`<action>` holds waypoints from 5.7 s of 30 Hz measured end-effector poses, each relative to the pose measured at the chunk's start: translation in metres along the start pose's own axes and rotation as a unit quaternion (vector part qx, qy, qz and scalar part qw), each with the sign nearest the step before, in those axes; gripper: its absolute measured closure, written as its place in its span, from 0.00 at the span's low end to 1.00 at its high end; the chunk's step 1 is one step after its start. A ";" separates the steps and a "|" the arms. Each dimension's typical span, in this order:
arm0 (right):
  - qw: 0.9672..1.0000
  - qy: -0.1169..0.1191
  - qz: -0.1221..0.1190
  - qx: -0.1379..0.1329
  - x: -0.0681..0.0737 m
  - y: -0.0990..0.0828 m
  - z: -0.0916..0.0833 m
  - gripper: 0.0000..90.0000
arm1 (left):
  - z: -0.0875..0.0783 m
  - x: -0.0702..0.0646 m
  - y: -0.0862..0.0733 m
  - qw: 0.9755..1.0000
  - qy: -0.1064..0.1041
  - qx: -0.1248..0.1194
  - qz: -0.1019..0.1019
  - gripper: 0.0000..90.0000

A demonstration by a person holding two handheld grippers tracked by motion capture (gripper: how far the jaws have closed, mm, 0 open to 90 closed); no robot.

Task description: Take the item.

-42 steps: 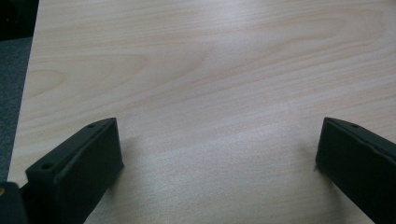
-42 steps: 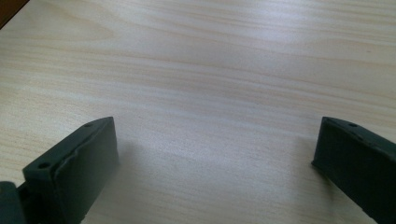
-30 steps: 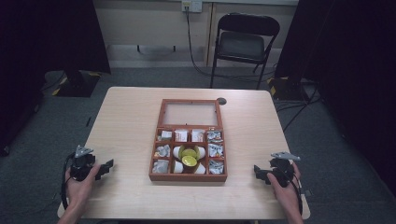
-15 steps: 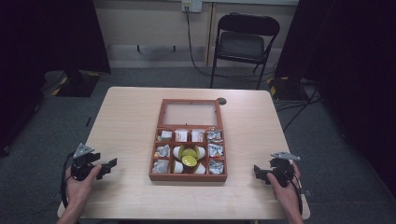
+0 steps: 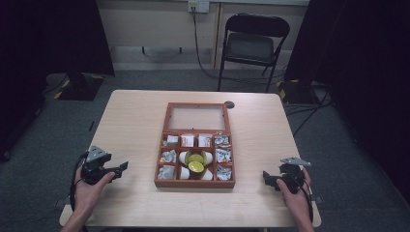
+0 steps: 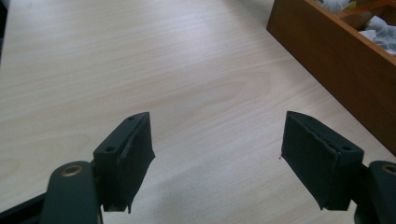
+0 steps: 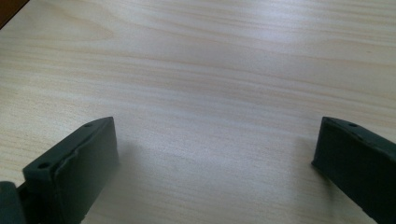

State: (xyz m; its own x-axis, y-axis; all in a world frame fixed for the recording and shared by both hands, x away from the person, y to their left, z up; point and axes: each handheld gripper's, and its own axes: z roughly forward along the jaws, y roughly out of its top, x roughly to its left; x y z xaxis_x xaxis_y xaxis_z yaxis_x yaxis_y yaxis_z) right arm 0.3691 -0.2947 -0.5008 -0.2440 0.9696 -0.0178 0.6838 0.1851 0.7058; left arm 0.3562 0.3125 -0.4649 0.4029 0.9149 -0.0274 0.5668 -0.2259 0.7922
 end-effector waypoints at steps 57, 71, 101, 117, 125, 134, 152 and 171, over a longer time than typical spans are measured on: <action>1.000 0.000 0.002 0.000 0.000 0.001 0.001 0.00 | 0.018 -0.079 0.077 0.985 -0.136 -0.021 0.102 0.33; 1.000 0.000 0.002 0.000 0.000 0.001 0.001 0.00 | 0.034 -0.097 0.089 0.978 -0.179 -0.014 0.104 0.31; 1.000 0.000 0.001 0.000 0.000 0.001 0.001 0.00 | 0.058 -0.133 0.100 0.969 -0.225 -0.009 0.102 0.34; 1.000 0.000 0.002 0.000 0.000 0.001 0.001 0.00 | 0.085 -0.156 0.089 0.958 -0.255 0.046 0.123 0.40; 1.000 -0.001 0.001 0.000 0.000 0.001 0.001 0.00 | 0.098 -0.165 0.084 0.954 -0.257 0.071 0.139 0.42; 1.000 -0.001 0.002 0.000 0.001 0.000 0.000 0.00 | 0.104 -0.173 0.082 0.950 -0.255 0.092 0.153 0.40; 1.000 -0.002 0.003 0.000 0.001 0.000 0.000 0.00 | 0.109 -0.188 0.079 0.937 -0.234 0.137 0.221 0.38; 1.000 -0.003 0.005 0.001 0.001 -0.001 -0.001 0.00 | 0.108 -0.190 0.078 0.940 -0.218 0.132 0.227 0.44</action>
State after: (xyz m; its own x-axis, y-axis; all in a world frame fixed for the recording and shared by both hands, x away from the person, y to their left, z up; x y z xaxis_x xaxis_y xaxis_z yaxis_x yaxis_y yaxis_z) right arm 0.3678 -0.2938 -0.5008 -0.2329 0.9724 -0.0158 0.6868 0.1760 0.7052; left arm 0.4014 0.0854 -0.4636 0.8699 0.4931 -0.0157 0.4005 -0.6873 0.6059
